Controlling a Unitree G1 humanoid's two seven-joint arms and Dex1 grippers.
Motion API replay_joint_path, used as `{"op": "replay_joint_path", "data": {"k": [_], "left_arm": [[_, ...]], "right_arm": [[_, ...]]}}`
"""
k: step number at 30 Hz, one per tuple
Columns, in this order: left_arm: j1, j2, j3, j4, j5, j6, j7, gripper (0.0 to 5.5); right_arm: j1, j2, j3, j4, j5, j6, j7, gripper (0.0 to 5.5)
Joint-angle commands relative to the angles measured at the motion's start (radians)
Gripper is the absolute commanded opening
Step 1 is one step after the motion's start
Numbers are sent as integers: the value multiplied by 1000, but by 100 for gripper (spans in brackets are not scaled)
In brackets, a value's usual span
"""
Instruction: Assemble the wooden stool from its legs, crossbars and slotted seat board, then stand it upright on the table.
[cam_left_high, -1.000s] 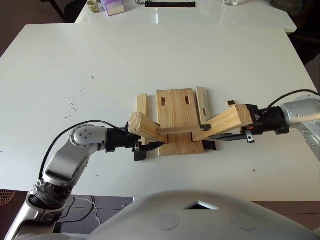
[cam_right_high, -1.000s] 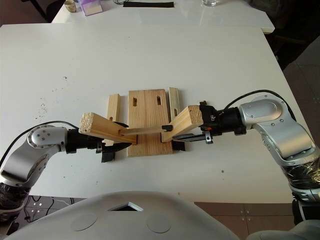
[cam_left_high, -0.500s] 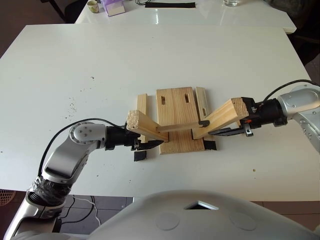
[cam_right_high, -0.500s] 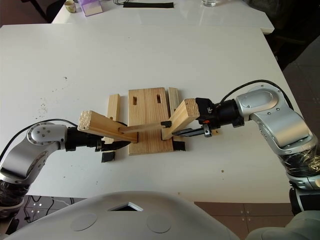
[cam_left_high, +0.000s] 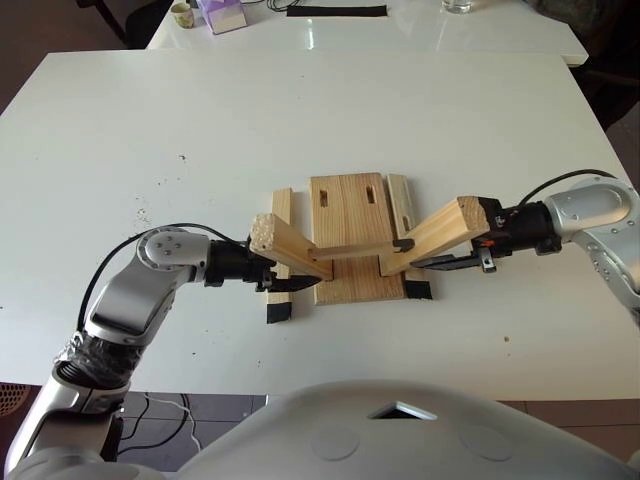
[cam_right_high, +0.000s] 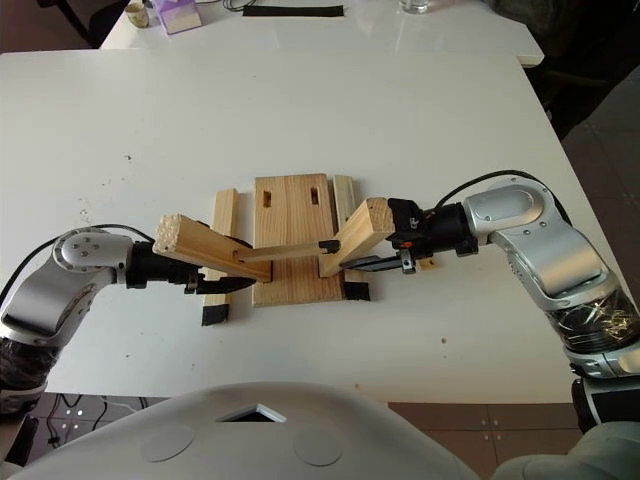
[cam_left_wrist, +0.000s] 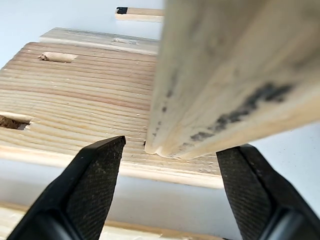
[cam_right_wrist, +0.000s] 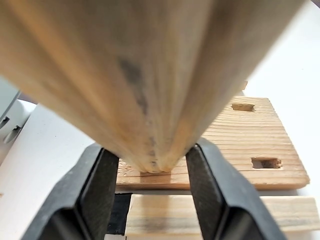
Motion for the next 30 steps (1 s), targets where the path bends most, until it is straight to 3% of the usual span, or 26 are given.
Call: {"op": "replay_joint_path", "data": {"k": [1,11,16,21,30], "left_arm": [[-80,7,60,123,-18,-6,-14,326],[-14,80,86,160,-66,-23,-145,326],[-151,60,109,384,-19,-70,-126,326],[-357,-45,115,474,-49,8,-74,326],[-617,-197,16,267,-275,311,-207,197]], "right_arm": [[91,-7,156,31,-156,67,18,200],[67,-7,154,51,-154,64,16,200],[52,3,167,62,-165,56,15,200],[39,12,176,62,-161,62,12,200],[8,26,198,98,-187,42,30,200]]}}
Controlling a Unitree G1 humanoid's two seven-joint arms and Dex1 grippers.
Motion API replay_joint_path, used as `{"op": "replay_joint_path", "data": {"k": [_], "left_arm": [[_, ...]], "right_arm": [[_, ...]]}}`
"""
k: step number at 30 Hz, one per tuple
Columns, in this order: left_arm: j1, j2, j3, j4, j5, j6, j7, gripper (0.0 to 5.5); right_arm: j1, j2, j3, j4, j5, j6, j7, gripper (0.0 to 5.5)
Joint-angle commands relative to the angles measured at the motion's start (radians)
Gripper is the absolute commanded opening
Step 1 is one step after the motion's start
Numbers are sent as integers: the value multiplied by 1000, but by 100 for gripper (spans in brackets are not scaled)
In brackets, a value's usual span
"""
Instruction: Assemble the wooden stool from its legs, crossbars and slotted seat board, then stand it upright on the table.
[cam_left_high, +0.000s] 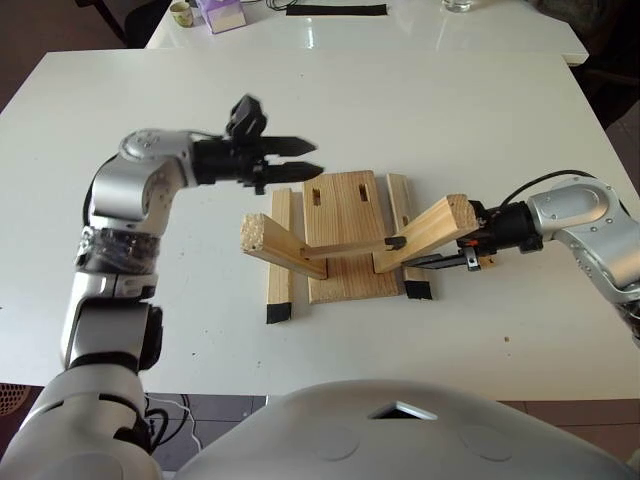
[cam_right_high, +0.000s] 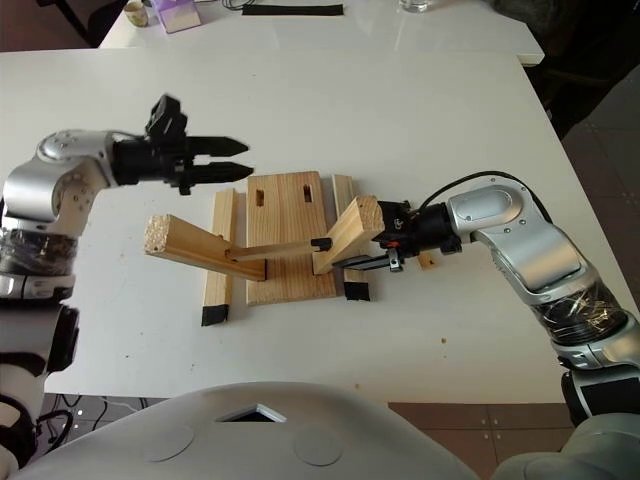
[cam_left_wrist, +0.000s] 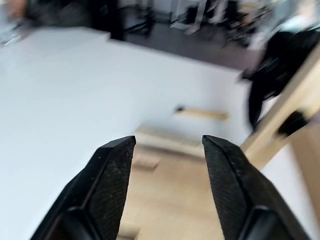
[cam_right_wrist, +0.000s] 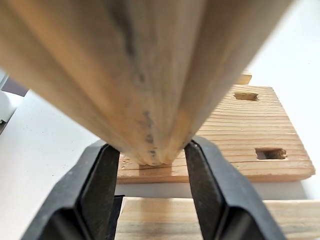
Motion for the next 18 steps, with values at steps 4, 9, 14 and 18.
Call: {"op": "replay_joint_path", "data": {"k": [4,9,14,18], "left_arm": [[-45,-8,-157,-141,-44,96,-145,192],[-32,-12,-188,-173,-49,102,-170,192],[-32,-31,-206,-175,-43,111,-166,192],[22,-8,-339,-91,109,2,-185,192]], "right_arm": [[49,14,133,64,-144,31,49,200],[37,29,143,75,-155,33,55,200],[35,39,143,83,-168,25,56,200],[40,42,149,91,-183,16,56,200]]}}
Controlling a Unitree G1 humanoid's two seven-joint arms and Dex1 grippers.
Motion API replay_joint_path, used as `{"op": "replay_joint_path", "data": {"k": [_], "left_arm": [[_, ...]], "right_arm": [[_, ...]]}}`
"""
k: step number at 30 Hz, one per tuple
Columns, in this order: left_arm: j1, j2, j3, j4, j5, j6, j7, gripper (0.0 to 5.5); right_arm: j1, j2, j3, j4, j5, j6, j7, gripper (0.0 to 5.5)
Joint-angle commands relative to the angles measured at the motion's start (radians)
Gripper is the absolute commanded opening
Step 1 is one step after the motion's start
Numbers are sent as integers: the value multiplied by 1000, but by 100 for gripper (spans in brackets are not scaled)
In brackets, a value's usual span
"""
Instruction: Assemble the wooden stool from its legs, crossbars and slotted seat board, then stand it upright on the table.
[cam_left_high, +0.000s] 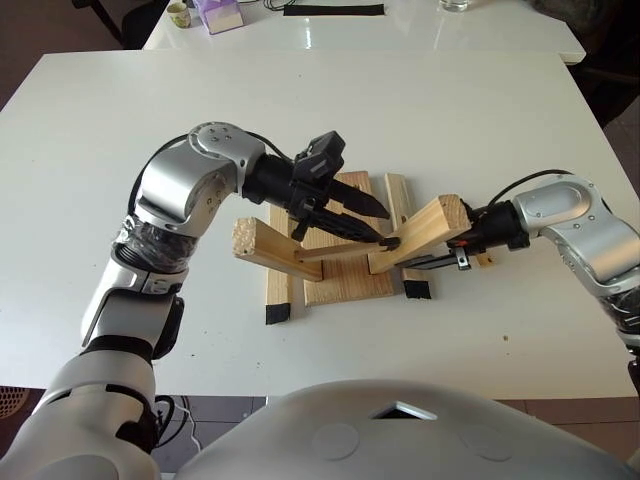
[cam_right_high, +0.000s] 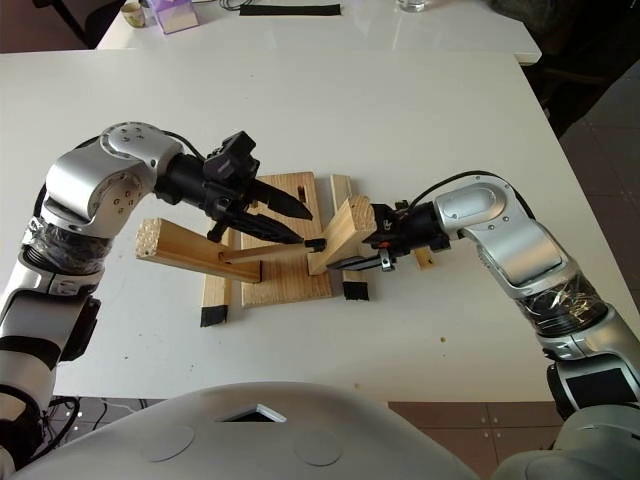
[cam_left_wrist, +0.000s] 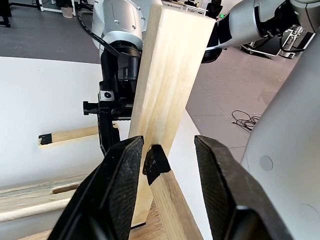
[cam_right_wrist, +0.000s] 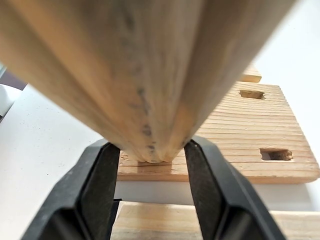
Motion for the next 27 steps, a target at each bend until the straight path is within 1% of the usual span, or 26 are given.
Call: {"op": "replay_joint_path", "data": {"k": [1,3,5,7,9,12,15,19,21,23,26,27], "left_arm": [[61,26,-128,95,149,-106,-20,192],[67,12,-153,161,180,-131,-13,192],[59,-14,-145,206,165,-121,8,192],[49,-38,-112,212,118,-80,26,192],[29,-61,-53,195,55,-28,46,192],[-28,-91,88,155,-65,56,107,192],[-68,-68,204,106,-144,107,130,192],[-58,6,290,79,-149,93,137,192],[-15,51,350,61,-86,34,222,192],[84,85,400,0,31,-42,379,192],[384,132,449,-193,159,-112,518,240],[489,136,460,-252,192,-137,548,259]], "right_arm": [[76,-8,108,50,-125,43,31,200],[74,-8,111,55,-136,39,37,198],[73,-3,109,61,-152,37,48,166],[72,4,104,67,-166,36,57,134],[73,9,96,67,-173,38,63,96],[78,17,79,64,-175,44,63,51],[94,18,48,34,-154,66,54,5],[134,3,-20,-53,-94,123,37,2],[185,-10,-87,-123,-71,161,-18,2],[286,-22,-187,-216,-49,180,-94,2],[503,-10,-397,-393,7,228,-212,0],[565,-1,-457,-440,31,249,-237,20]]}}
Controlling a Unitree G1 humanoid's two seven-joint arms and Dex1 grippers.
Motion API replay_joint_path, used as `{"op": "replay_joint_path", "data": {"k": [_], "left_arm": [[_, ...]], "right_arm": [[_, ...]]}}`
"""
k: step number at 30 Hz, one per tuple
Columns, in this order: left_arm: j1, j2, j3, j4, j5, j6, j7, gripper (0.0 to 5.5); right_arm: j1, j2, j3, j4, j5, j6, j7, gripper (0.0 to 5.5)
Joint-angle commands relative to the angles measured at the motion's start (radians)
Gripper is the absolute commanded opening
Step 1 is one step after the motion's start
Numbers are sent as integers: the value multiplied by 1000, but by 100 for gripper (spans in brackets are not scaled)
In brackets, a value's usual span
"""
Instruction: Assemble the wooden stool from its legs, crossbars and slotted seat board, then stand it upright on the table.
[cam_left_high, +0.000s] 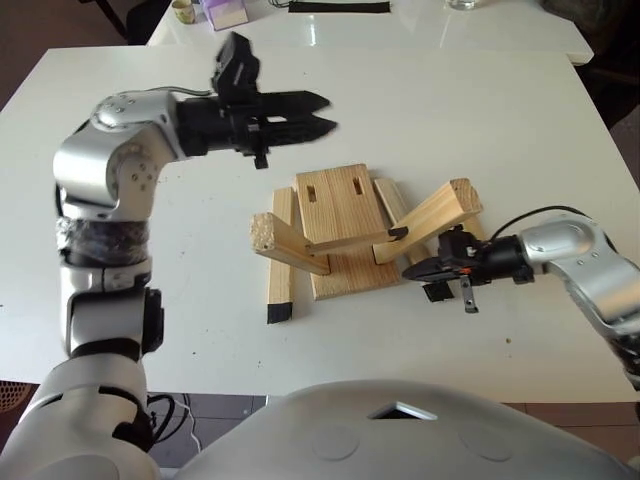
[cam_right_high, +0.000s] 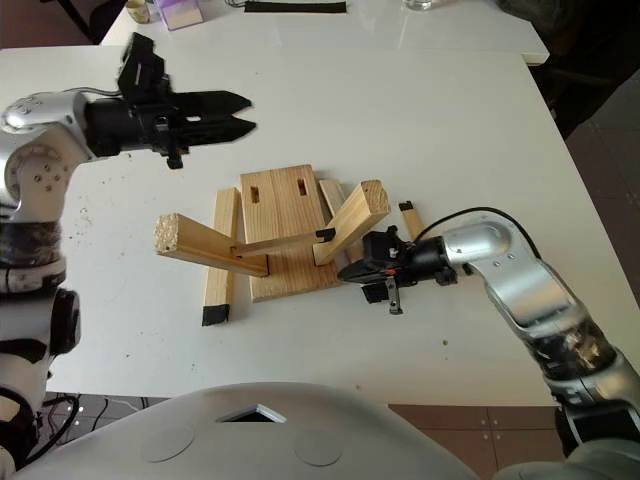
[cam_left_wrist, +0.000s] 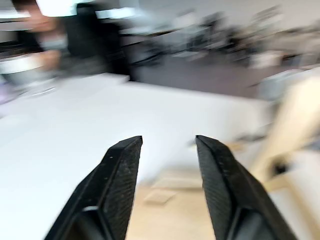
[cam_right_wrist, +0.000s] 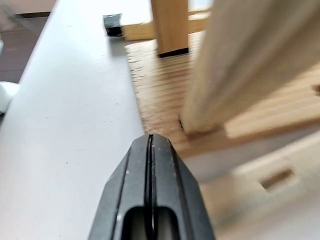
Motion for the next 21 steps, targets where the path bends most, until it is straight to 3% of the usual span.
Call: {"op": "replay_joint_path", "data": {"k": [1,4,8,12,16,21], "left_arm": [[435,41,46,-250,157,-83,151,278],[655,-30,89,-368,225,-112,292,299],[828,-232,157,-502,304,-232,543,299],[974,-344,97,-593,386,-311,668,299],[978,-369,14,-628,417,-314,696,299],[811,-406,-111,-585,410,-178,730,299]], "right_arm": [[263,14,-257,-217,91,79,-114,32],[383,52,-355,-310,82,101,-191,71],[389,270,-361,-411,-27,223,-566,124],[406,480,-274,-428,-123,230,-824,124],[345,531,-127,-441,-181,239,-894,124],[243,602,94,-423,-292,272,-995,124]]}}
